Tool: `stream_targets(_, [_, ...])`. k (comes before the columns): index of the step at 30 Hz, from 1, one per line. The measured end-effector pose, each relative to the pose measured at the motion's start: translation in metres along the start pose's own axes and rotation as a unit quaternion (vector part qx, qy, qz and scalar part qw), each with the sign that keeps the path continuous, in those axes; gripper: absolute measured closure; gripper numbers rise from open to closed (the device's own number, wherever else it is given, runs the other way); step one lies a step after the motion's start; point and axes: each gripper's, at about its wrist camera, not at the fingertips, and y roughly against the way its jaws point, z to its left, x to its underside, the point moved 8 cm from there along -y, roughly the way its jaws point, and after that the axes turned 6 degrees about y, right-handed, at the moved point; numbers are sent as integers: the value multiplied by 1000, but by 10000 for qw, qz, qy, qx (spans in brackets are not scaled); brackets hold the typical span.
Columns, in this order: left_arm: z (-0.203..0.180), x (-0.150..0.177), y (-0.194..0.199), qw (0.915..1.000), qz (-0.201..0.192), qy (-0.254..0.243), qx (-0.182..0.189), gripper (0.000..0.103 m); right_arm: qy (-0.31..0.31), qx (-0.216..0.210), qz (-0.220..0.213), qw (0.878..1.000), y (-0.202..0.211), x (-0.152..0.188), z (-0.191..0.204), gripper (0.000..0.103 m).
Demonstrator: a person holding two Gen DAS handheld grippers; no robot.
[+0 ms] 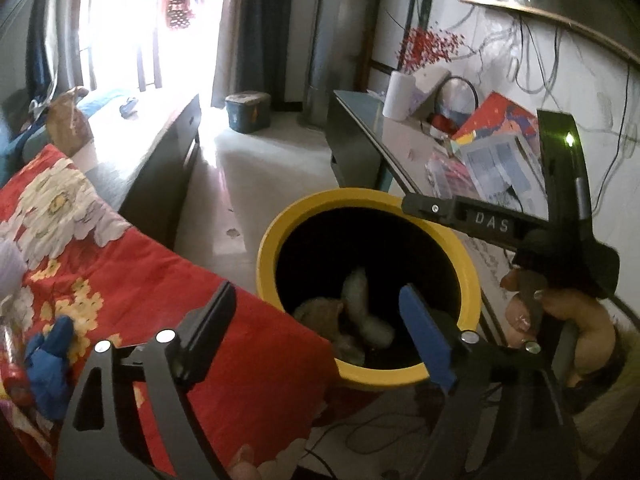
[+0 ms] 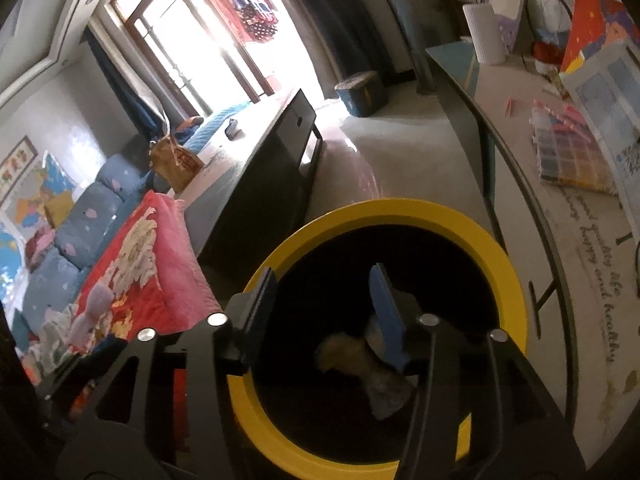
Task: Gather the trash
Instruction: 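Open both tools to drop the bag and tissue into the bin, then move both open tools back to the trash pile on the bed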
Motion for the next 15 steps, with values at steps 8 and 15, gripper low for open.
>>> stream_targets(8, [24, -4, 33, 9987, -327, 228, -319, 8, 451, -3, -254, 9987, 14, -8, 29, 47])
stream_targets(15, [50, -8, 60, 9962, -523, 519, -475, 8, 649, -88, -353, 9972, 24, -12, 51, 41])
